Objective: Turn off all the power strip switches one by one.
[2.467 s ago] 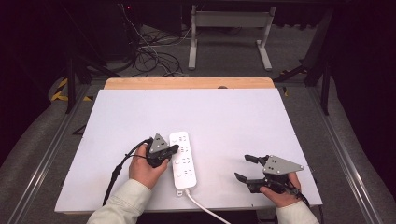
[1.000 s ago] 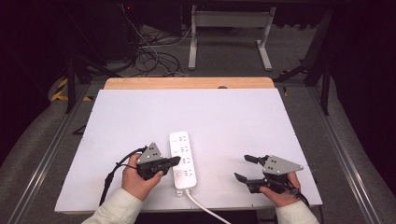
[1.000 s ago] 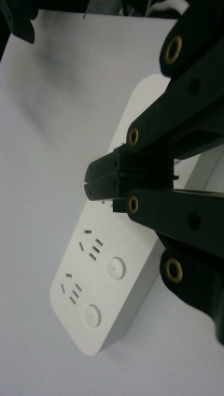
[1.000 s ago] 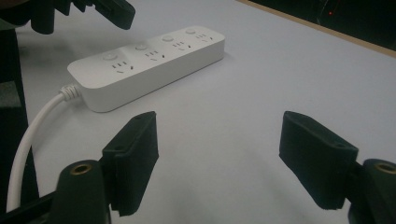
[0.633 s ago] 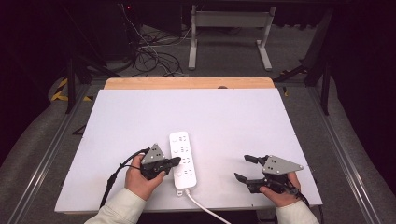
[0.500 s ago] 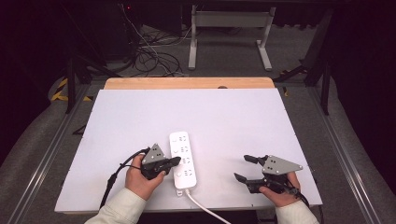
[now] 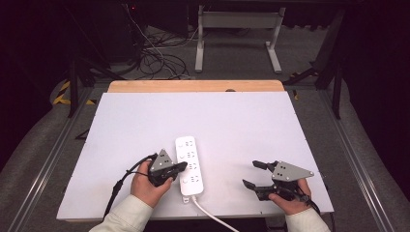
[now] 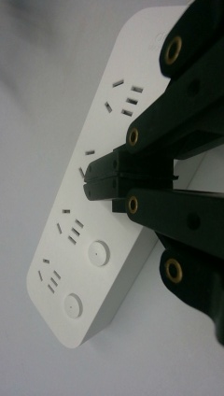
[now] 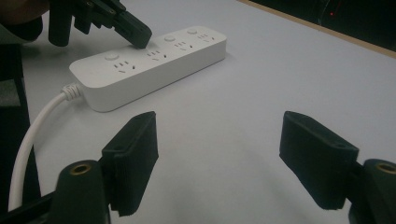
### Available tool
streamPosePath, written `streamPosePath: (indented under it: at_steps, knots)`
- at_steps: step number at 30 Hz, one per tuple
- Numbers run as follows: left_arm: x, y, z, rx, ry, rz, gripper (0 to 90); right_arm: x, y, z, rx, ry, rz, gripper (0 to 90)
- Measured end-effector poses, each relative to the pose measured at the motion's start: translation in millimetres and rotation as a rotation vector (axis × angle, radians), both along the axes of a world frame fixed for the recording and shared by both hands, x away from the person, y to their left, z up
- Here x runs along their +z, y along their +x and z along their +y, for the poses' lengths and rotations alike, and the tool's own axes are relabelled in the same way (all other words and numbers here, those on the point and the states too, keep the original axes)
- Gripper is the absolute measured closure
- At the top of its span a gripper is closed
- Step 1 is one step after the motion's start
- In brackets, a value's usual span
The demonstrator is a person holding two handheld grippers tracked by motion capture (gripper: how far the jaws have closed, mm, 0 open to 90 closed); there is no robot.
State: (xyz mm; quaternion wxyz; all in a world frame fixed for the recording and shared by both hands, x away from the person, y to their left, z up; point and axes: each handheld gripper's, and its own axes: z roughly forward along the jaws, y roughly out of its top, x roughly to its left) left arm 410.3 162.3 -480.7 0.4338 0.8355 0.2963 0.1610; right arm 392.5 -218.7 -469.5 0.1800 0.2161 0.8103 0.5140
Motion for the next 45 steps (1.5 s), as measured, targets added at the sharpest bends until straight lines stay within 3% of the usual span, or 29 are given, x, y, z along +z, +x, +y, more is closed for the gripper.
streamPosePath:
  at_steps: [15,27,33,36,40,41,42,45]
  knots:
    - [-0.7,1.5,-0.8,0.003,0.016,-0.006,90.0,0.2,-0.6,1.0,0.003,-0.002,-0.002,28.4]
    - [-0.8,3.1,0.0,0.004,-0.007,0.031,90.0,-0.1,-0.7,1.7,0.004,-0.006,-0.001,28.2]
    - [0.3,2.3,-2.0,-0.003,0.031,0.006,90.0,-0.4,-1.7,1.5,0.004,-0.004,-0.001,28.1]
    - [-0.6,4.4,-0.1,-0.009,0.01,0.033,90.0,-0.9,-1.8,1.7,0.004,-0.004,0.002,28.1]
    - [-1.9,3.4,-0.7,-0.016,0.014,-0.007,90.0,-1.2,-1.9,2.8,0.006,-0.005,0.003,28.1]
    - [-0.2,3.3,0.1,-0.02,-0.018,-0.009,90.0,-1.2,-1.8,2.8,0.006,-0.005,0.003,28.2]
    - [5.3,2.6,0.4,-0.013,0.018,0.007,90.0,-1.2,-1.6,2.7,0.006,-0.004,0.002,28.2]
    - [27.1,-4.1,0.8,-0.035,-0.034,-0.027,90.0,-1.5,-0.9,1.7,0.004,-0.007,0.004,28.2]
